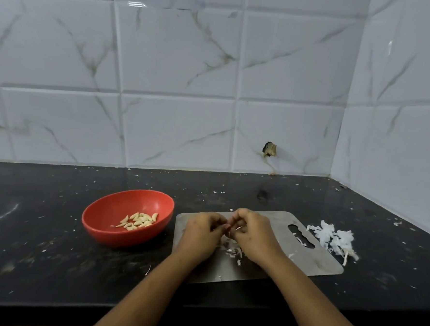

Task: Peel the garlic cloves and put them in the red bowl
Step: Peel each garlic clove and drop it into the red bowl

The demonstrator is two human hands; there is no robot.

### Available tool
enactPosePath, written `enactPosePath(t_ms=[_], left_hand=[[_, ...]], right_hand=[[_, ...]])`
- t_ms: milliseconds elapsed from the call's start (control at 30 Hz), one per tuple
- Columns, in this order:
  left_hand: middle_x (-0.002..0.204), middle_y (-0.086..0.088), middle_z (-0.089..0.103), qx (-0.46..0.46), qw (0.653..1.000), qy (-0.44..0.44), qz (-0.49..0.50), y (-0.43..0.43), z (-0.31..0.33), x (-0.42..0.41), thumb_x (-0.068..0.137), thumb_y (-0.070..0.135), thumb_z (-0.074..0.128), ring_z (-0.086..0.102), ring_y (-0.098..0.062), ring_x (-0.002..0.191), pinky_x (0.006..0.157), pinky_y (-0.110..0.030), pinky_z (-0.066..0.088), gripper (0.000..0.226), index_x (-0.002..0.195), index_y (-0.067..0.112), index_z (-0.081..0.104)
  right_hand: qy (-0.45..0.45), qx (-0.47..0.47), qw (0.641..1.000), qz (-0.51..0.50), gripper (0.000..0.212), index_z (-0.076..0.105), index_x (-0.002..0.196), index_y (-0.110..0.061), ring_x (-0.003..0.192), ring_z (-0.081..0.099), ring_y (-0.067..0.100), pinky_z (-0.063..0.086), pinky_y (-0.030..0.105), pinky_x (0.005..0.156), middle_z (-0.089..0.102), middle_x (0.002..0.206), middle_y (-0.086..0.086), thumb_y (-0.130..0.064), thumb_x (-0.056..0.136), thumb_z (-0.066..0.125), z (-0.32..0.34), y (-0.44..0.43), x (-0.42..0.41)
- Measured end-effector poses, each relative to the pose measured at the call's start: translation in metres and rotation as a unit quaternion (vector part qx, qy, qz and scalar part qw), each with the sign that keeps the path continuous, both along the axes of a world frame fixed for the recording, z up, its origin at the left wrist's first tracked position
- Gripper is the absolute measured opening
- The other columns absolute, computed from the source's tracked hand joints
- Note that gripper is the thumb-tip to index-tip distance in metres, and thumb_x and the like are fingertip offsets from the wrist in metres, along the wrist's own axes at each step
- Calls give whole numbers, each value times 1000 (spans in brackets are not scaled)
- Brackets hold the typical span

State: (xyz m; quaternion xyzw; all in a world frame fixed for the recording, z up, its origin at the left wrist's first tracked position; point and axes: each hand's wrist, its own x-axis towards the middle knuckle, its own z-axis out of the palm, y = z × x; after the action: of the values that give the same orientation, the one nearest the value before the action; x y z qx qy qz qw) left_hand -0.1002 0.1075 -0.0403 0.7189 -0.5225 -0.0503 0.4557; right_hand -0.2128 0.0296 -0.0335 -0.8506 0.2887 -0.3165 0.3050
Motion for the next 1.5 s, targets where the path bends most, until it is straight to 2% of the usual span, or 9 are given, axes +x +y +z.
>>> enactPosePath(t_ms=[233, 333, 433, 700, 1000, 1133, 1267, 1400, 1500], left_hand=[[59, 5, 64, -56, 982, 179, -25, 1, -3, 12, 88, 10, 68, 53, -3, 49, 46, -18, 42, 8, 83, 15, 72], [62, 6, 67, -79, 988, 129, 15, -2, -5, 15, 86, 15, 70, 57, -6, 53, 50, -20, 44, 5, 83, 17, 74], [73, 9, 72, -82, 996, -15, 38, 0, -8, 14, 86, 20, 70, 63, 0, 63, 66, -25, 52, 6, 87, 21, 75], [71, 3, 70, -115, 970, -210, 47, 5, -5, 3, 82, 29, 50, 57, -9, 58, 60, -30, 48, 26, 87, 19, 74], [72, 8, 70, -156, 978, -138, -11, 14, -3, -1, 88, 23, 58, 61, -7, 62, 59, -22, 47, 19, 94, 18, 75], [72, 7, 69, -117, 978, -171, -8, 16, -4, 2, 95, 31, 49, 59, -4, 60, 61, -27, 47, 22, 90, 19, 68], [59, 3, 57, -85, 982, -164, -31, 16, -7, 3, 96, 27, 34, 50, -10, 55, 58, -40, 45, 22, 83, 17, 49], [56, 5, 43, -82, 983, -158, -42, 18, -5, 1, 100, 19, 38, 39, -9, 52, 52, -29, 33, 25, 76, 25, 39], [55, 8, 42, -74, 990, -99, -60, 16, -1, 1, 99, 20, 40, 39, -6, 53, 54, -26, 33, 31, 69, 29, 42]], right_hand=[[-182, 234, 953, 58, 11, 72, 85, -6, 67, 68, 19, 56, 26, 64, 72, 73, 11, 1, 77, 77, 1, -3, -5], [-191, 299, 932, 80, 10, 72, 89, -2, 59, 63, 12, 51, 20, 56, 69, 68, 9, -1, 79, 75, 2, -2, -3], [-209, 343, 913, 77, 3, 72, 86, -3, 61, 64, 10, 52, 17, 57, 69, 67, 8, -1, 84, 70, 1, -1, -1], [-198, 326, 920, 90, 8, 70, 84, -2, 58, 60, 9, 53, 17, 59, 67, 68, 7, -1, 89, 64, 5, -2, -4], [-214, 286, 928, 105, 6, 73, 87, -3, 62, 62, 11, 55, 20, 64, 70, 72, 9, -3, 87, 67, 11, -2, -11], [-190, 209, 954, 103, 7, 74, 83, -9, 60, 62, 9, 54, 20, 62, 71, 67, 4, -5, 86, 70, 10, 1, -12], [-150, 244, 949, 130, 11, 71, 83, -4, 55, 57, 7, 50, 19, 56, 64, 63, 4, -13, 88, 69, 12, 3, -11], [-77, 259, 951, 153, 21, 66, 81, -10, 56, 53, 4, 44, 17, 56, 58, 62, -2, -19, 97, 57, 9, 4, -9], [-79, 171, 973, 136, 19, 66, 79, -13, 56, 54, 0, 43, 15, 58, 59, 63, -5, -15, 96, 58, 5, 2, -9]])
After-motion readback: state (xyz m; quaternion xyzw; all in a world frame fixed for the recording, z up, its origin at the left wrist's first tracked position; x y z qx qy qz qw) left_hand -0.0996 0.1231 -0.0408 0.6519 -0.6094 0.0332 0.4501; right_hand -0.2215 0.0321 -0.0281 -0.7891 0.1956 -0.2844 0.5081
